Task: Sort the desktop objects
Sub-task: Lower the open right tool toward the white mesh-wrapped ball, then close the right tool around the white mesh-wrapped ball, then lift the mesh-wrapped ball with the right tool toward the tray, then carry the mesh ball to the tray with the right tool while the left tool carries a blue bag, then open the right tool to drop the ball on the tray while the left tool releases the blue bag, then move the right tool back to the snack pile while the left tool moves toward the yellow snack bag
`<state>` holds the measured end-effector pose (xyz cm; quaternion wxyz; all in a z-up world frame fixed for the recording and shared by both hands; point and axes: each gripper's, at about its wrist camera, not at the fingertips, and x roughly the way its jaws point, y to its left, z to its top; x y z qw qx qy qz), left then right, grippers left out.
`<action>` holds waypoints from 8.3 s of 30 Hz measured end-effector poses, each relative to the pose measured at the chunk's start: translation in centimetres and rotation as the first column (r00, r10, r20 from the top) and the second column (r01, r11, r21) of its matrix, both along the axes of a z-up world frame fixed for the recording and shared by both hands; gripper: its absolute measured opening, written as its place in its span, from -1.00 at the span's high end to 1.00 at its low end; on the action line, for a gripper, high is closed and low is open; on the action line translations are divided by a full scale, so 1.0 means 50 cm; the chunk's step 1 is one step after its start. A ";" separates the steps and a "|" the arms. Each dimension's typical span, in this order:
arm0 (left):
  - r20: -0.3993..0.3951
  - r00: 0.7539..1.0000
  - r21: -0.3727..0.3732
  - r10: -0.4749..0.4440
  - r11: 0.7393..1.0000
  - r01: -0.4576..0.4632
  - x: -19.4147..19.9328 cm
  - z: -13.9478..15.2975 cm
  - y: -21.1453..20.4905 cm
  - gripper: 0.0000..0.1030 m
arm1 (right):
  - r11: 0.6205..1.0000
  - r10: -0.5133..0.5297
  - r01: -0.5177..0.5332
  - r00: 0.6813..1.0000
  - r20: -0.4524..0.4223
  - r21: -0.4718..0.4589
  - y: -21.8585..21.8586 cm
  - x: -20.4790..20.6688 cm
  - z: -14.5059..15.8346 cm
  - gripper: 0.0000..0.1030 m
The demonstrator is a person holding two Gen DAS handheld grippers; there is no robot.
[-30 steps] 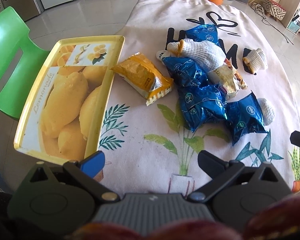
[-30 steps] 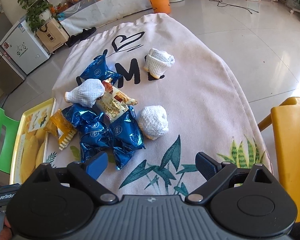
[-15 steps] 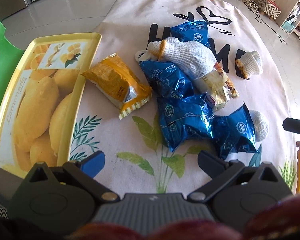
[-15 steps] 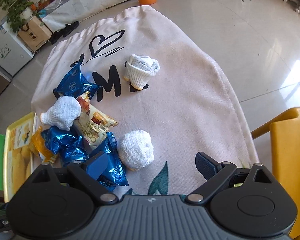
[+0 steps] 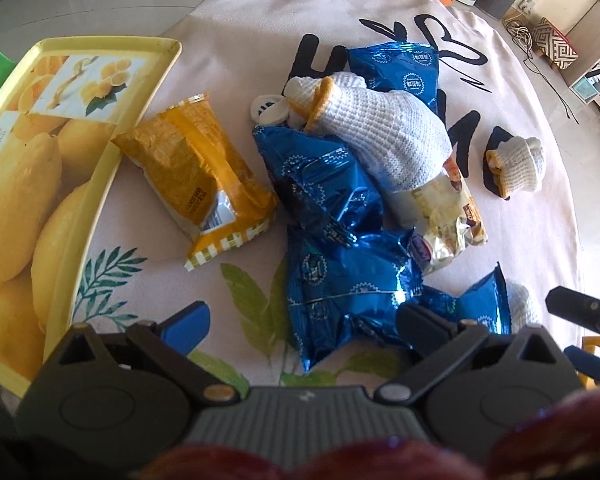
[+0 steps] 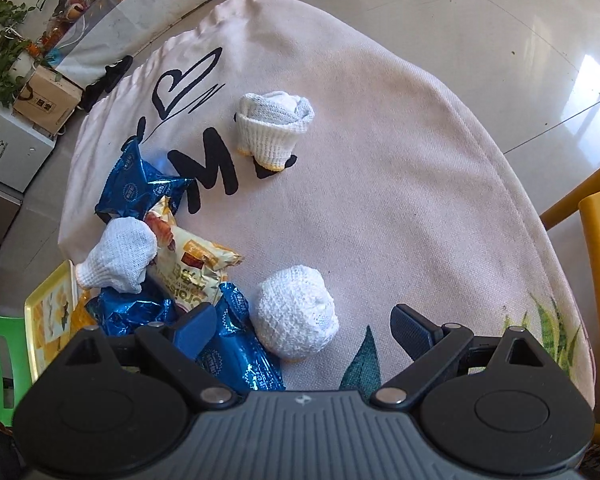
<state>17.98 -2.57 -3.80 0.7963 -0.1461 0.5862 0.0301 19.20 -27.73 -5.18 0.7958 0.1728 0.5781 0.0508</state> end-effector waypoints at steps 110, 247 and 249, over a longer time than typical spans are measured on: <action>0.136 0.978 0.133 -0.161 0.981 0.143 -0.027 0.048 -0.077 -0.58 | 0.996 0.090 -0.089 0.990 0.105 -0.023 0.083 0.060 -0.006 -0.09; 0.091 0.929 0.107 0.360 0.924 -0.368 0.001 0.034 0.230 -0.99 | 0.904 0.393 -0.427 0.836 0.383 0.004 0.323 0.080 0.086 -0.59; 0.096 0.926 0.115 0.364 0.920 -0.374 0.006 0.034 0.222 -0.99 | 0.915 0.359 -0.401 0.857 0.370 0.041 0.304 0.087 0.089 -0.59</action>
